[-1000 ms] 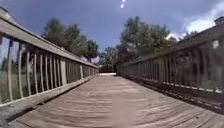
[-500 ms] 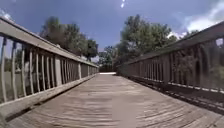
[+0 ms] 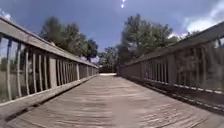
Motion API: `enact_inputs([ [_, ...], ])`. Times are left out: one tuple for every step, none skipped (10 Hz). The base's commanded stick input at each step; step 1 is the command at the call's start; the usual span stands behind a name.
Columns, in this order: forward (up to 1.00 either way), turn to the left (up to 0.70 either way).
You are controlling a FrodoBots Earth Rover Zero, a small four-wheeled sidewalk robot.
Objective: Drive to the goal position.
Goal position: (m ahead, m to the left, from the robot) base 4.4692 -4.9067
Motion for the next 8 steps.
enact_inputs([
  [0.50,0.00],
  [0.50,0.00],
  [0.50,0.00],
  [0.50,0.00],
  [0.50,0.00],
  [0.50,0.00],
  [0.50,0.00],
  [0.50,0.00],
])
